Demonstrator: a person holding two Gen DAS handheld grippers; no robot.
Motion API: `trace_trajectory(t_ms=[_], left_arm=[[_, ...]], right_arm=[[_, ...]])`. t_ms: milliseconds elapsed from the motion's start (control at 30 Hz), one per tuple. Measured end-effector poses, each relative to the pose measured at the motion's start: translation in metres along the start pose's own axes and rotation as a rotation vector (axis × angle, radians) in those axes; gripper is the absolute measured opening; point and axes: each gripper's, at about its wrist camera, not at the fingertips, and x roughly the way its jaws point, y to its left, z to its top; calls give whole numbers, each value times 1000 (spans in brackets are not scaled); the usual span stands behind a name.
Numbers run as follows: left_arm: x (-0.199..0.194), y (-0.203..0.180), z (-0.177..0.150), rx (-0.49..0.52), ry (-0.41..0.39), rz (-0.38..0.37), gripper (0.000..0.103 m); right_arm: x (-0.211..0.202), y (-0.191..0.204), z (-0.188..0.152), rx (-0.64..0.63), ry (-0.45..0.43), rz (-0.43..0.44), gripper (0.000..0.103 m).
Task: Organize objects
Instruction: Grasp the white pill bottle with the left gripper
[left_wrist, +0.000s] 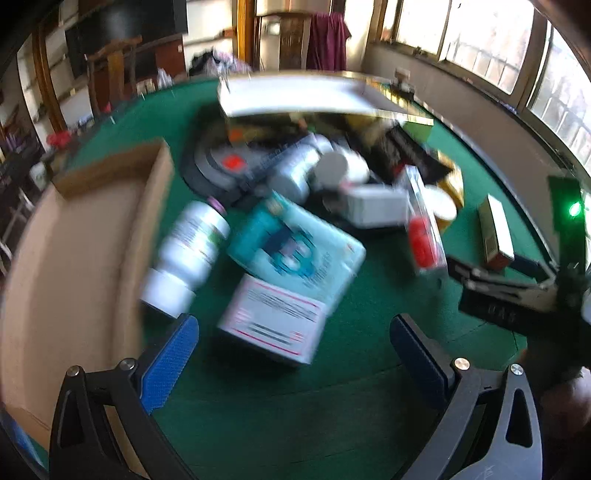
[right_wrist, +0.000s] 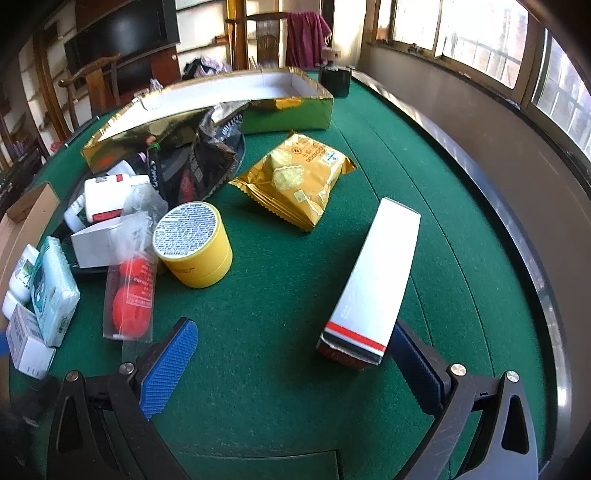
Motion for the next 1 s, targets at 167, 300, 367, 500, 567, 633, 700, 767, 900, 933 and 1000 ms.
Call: trace_trajectory(t_ms=[167, 300, 367, 500, 567, 633, 700, 767, 900, 933, 1000], left_arm=[[-10, 18, 20, 67, -26, 20, 102], [3, 20, 35, 147, 5, 28, 82], [13, 25, 40, 160, 45, -6, 66], [22, 42, 45, 122, 69, -17, 61], [23, 50, 43, 109, 77, -22, 54], [27, 58, 42, 106, 92, -29, 45], [29, 61, 41, 119, 108, -24, 29], [26, 61, 41, 125, 103, -37, 24], [21, 56, 46, 140, 93, -37, 14], [24, 54, 47, 158, 97, -5, 16], [28, 50, 49, 178, 107, 13, 22]], right_arm=[[0, 1, -1, -7, -4, 8, 103], [-1, 0, -2, -18, -6, 17, 103], [-1, 0, -3, -17, -8, 18, 103], [-1, 0, -3, -16, -8, 18, 103], [-1, 0, -3, -16, -8, 18, 103], [-1, 0, -3, -16, -8, 18, 103], [-1, 0, -3, -15, -8, 18, 103], [-1, 0, -3, -15, -8, 18, 103], [-1, 1, -3, -15, -8, 18, 103], [-1, 1, -3, -15, -8, 18, 103], [-1, 0, -3, -15, -8, 18, 103]])
